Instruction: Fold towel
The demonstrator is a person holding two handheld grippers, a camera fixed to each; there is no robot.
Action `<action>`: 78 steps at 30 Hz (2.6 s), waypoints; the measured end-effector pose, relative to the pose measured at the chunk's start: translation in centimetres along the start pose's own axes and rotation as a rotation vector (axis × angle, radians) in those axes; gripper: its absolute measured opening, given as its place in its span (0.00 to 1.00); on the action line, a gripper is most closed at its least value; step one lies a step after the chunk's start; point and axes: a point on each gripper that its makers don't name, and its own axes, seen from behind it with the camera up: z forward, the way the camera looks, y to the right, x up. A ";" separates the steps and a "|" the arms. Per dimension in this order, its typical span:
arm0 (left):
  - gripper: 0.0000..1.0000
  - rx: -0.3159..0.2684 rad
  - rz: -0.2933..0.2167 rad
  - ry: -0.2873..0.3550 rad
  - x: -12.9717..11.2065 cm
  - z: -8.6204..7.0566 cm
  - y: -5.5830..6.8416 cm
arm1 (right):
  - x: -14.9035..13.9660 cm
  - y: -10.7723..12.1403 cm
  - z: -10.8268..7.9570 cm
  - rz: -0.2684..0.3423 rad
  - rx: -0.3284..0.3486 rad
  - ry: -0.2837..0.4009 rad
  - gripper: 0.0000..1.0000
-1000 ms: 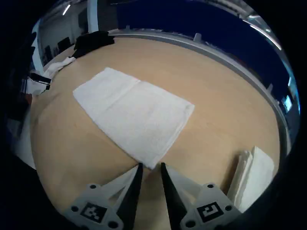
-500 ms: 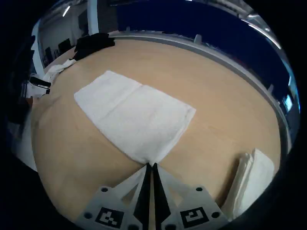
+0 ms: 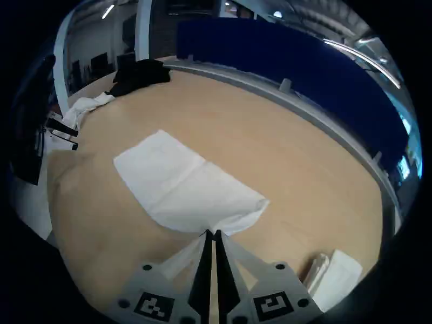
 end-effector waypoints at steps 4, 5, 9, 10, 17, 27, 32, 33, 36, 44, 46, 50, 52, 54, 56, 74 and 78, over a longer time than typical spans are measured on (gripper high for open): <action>0.90 -0.001 -0.004 0.003 0.1 -0.2 0.0 | 2.8 -0.3 -0.3 -0.041 0.001 0.034 0.04; 0.90 -0.001 -0.004 0.004 0.1 -0.2 0.0 | 3.5 -0.4 -0.4 -0.050 0.001 0.042 0.04; 0.90 -0.002 -0.003 0.007 0.2 -0.4 0.1 | 5.7 -0.9 -0.5 -0.081 0.008 0.070 0.04; 0.90 -0.003 -0.003 0.007 0.2 -0.5 0.1 | 6.2 -1.1 -0.5 -0.088 0.011 0.076 0.04; 0.90 -0.002 -0.010 0.011 0.3 -0.8 0.0 | 8.0 -1.8 -0.3 -0.120 0.025 0.091 0.04; 0.90 0.003 -0.009 0.020 0.6 -1.9 -0.1 | 10.3 -4.0 1.3 -0.182 0.079 0.095 0.04; 0.90 0.001 -0.011 0.027 0.6 -2.3 0.3 | 11.8 -6.2 2.9 -0.237 0.125 0.095 0.04; 0.90 0.000 -0.012 0.028 0.6 -2.4 0.4 | 12.0 -6.7 3.3 -0.247 0.136 0.091 0.04; 0.90 -0.001 -0.019 0.028 0.4 -2.4 0.7 | 12.3 -8.4 4.6 -0.274 0.171 0.077 0.04; 0.90 -0.010 -0.069 0.030 -0.2 -2.6 1.3 | 12.1 -13.6 7.9 -0.315 0.276 0.038 0.04; 0.90 -0.009 -0.073 0.030 -0.3 -2.7 1.2 | 11.6 -14.8 8.8 -0.316 0.300 0.027 0.04; 0.90 0.001 -0.076 0.031 -0.5 -2.7 0.8 | 10.1 -16.7 10.6 -0.311 0.342 -0.004 0.04; 0.90 0.003 -0.081 0.030 -0.6 -2.7 0.6 | 9.4 -17.1 11.2 -0.306 0.350 -0.017 0.04; 0.90 0.003 -0.086 0.031 -0.6 -2.7 0.5 | 9.0 -17.4 11.6 -0.301 0.355 -0.027 0.04; 0.90 0.002 -0.091 0.032 -0.6 -2.7 0.5 | 8.8 -17.4 11.8 -0.294 0.355 -0.029 0.05; 0.90 -0.002 -0.084 0.029 -0.6 -2.2 0.9 | 8.4 -16.1 10.7 -0.259 0.325 -0.010 0.64; 0.90 0.000 -0.084 0.029 -0.6 -2.2 0.9 | 8.0 -15.7 10.3 -0.247 0.314 -0.010 0.64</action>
